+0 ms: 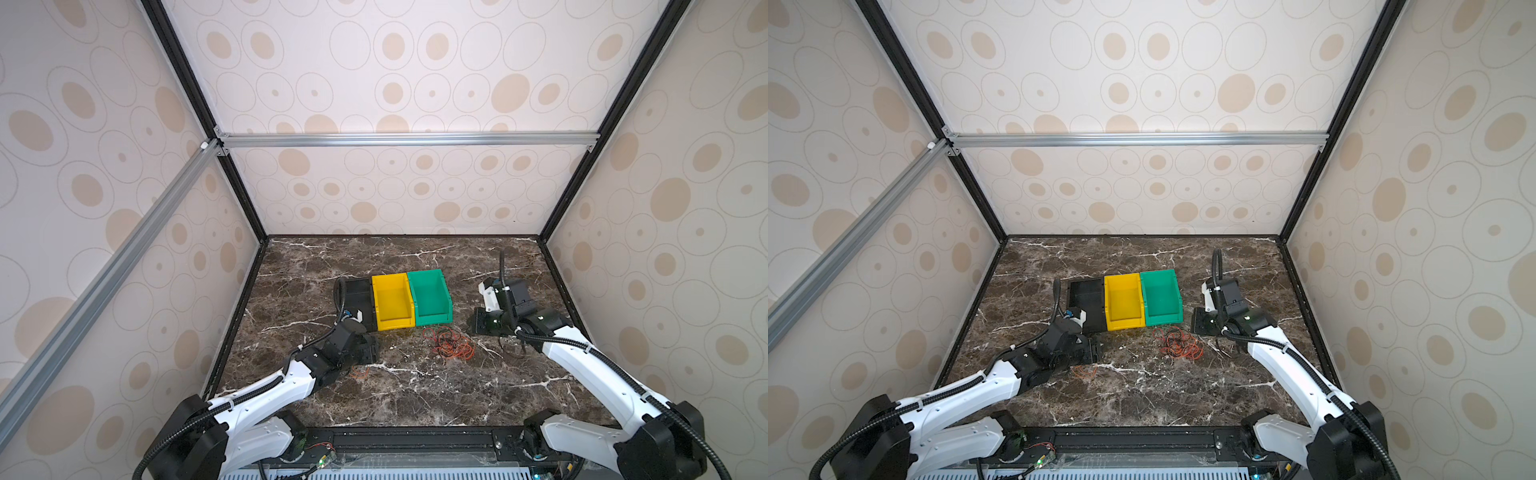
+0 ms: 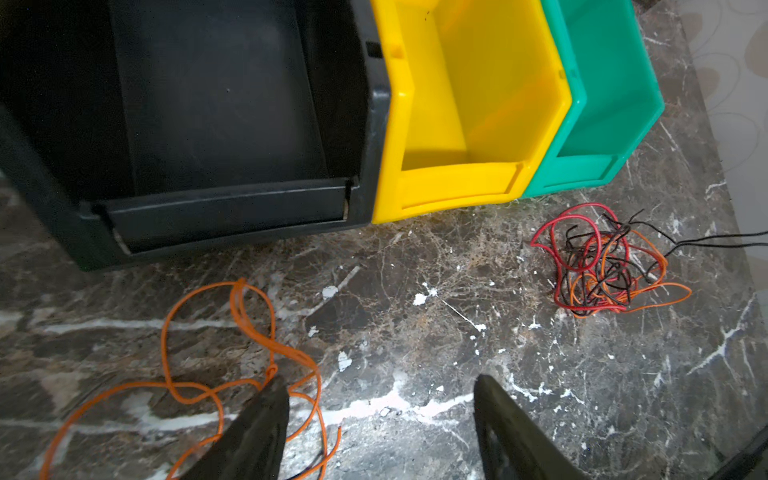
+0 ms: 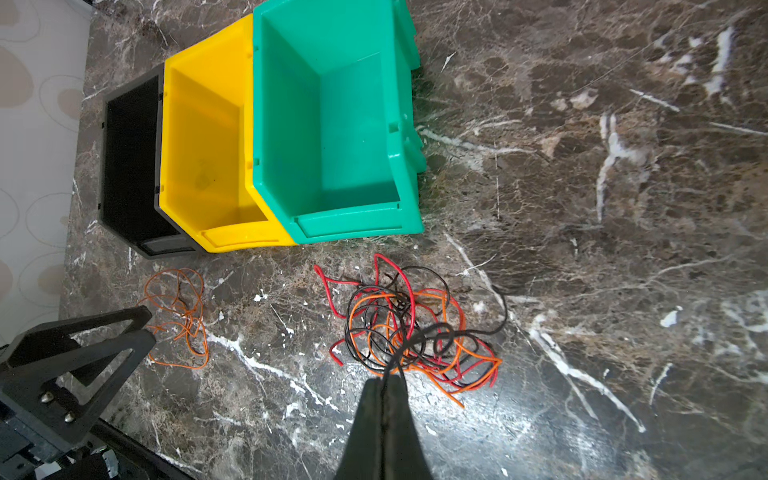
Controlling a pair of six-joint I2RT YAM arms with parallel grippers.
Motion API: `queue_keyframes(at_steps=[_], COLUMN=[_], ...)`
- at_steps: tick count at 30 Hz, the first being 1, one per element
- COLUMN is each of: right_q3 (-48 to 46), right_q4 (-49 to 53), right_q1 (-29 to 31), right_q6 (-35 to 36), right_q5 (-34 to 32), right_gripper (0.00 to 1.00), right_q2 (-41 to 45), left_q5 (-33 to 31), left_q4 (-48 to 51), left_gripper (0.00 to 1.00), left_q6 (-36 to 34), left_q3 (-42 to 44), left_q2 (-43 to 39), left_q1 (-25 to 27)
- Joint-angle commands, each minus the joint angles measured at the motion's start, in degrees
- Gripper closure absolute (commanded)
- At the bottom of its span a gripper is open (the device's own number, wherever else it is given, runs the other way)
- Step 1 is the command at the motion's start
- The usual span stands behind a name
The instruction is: Untangle the cables
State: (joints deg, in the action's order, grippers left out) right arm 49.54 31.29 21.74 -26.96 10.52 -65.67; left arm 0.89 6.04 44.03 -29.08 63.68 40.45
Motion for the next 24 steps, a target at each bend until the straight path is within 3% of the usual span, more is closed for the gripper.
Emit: queue_keyframes(at_steps=[1, 7, 16, 24], right_q3=[-1.11, -0.42, -1.82, -2.50], right_q4=[-1.39, -1.37, -0.27, -0.28], right_q1=[0.70, 1.23, 1.22, 1.23], right_q6=[-1.21, -1.59, -1.75, -1.68], right_q5=[0.42, 0.83, -0.49, -1.16], right_gripper=[1.00, 1.00, 1.00, 1.00], right_q2=[-0.10, 1.11, 4.01, 4.76], left_q5=[5.41, 11.05, 15.30, 16.90], left_q4=[-9.46, -19.11, -25.44, -26.42], left_gripper=[0.26, 0.23, 0.25, 0.41], left_q6=[-2.05, -5.55, -6.66, -5.11], left_q3=[-1.55, -9.10, -22.25, -25.75], left_q2=[2.97, 18.58, 37.91, 44.83], left_q1=[1.84, 7.54, 10.59, 11.23])
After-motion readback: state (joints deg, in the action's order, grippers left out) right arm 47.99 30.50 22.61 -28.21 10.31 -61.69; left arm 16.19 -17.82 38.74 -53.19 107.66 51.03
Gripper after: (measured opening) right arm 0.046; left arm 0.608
